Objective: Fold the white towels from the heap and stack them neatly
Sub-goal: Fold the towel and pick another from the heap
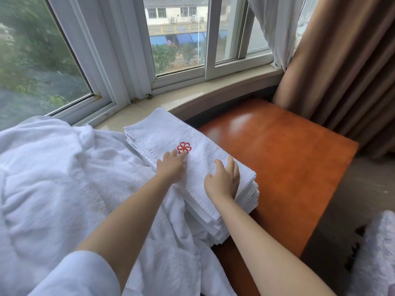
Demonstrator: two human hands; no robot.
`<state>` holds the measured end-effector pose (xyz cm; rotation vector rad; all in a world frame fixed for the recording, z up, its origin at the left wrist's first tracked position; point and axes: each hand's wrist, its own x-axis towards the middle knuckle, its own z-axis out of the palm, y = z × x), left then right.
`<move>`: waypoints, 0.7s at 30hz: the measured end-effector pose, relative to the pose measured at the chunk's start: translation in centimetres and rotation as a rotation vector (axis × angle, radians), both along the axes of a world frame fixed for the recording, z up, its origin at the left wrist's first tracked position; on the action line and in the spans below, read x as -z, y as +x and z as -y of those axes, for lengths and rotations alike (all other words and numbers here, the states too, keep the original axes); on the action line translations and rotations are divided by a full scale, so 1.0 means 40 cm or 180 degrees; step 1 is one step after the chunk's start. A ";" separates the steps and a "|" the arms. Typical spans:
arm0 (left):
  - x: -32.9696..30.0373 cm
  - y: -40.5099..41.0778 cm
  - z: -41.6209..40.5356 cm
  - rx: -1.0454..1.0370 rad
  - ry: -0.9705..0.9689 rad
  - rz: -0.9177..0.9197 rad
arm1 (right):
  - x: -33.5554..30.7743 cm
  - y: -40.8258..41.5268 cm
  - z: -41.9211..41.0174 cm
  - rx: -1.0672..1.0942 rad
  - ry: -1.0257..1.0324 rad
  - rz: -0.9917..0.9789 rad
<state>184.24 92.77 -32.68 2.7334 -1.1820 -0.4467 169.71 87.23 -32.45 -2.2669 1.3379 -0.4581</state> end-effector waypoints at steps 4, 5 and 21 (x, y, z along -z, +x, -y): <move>0.039 0.019 0.004 0.0039 0.0482 0.0139 | 0.068 0.014 0.056 -0.0256 -0.0149 -0.0850; 0.052 0.015 0.004 0.0017 0.0520 0.0197 | 0.091 0.007 0.061 -0.0261 -0.0241 -0.0988; -0.021 -0.013 -0.054 0.0401 0.0843 0.0667 | 0.084 -0.033 0.001 -0.0377 -0.0128 -0.1125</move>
